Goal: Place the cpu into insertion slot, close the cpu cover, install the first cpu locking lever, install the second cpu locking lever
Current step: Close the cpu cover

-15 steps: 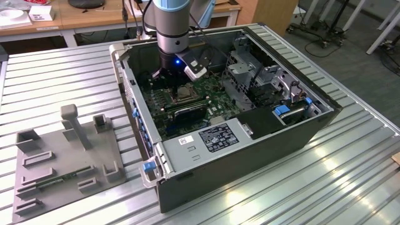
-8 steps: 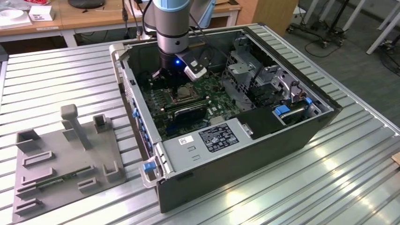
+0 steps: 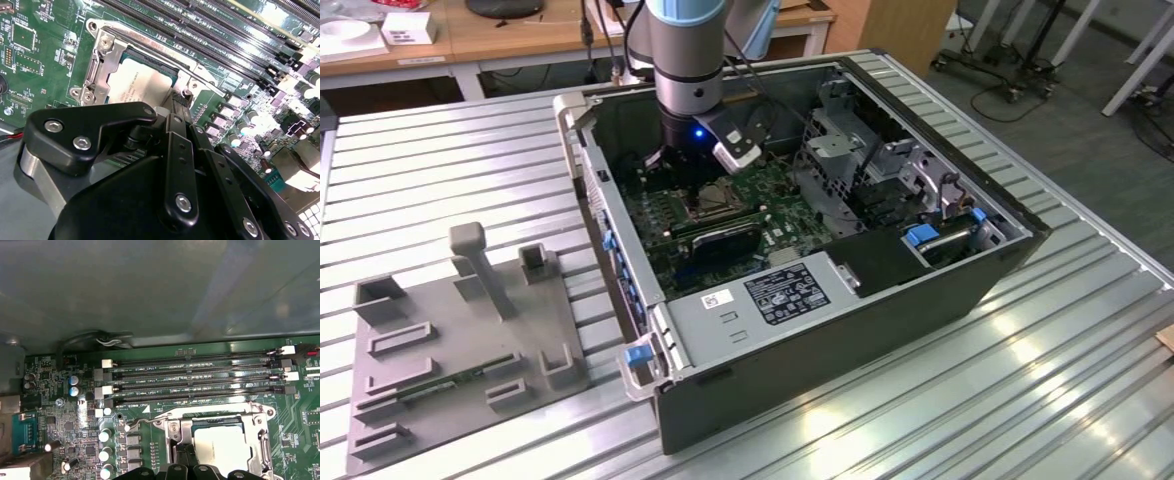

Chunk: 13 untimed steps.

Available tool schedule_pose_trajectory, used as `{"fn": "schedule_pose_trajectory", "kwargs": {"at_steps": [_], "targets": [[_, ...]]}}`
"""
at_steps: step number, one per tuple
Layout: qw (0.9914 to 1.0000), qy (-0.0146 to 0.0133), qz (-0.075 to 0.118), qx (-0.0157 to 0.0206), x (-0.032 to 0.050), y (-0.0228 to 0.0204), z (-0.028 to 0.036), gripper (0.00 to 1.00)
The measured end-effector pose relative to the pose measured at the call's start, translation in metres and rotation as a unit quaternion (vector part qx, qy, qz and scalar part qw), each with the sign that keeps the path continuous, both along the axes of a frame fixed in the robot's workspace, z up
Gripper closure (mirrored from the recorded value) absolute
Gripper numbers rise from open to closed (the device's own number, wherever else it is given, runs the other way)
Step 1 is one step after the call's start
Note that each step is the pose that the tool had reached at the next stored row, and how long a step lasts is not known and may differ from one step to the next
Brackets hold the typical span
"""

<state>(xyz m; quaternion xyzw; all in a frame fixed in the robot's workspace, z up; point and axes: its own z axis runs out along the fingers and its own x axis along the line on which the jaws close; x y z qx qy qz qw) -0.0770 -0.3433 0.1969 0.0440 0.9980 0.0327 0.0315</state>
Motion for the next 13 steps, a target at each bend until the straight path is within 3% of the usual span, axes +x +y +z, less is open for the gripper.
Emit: {"fn": "schedule_pose_trajectory", "kwargs": {"at_steps": [13], "targets": [[1.0,-0.0002,0.0,0.0002,0.0001,0.0001,0.0001,0.89]]}}
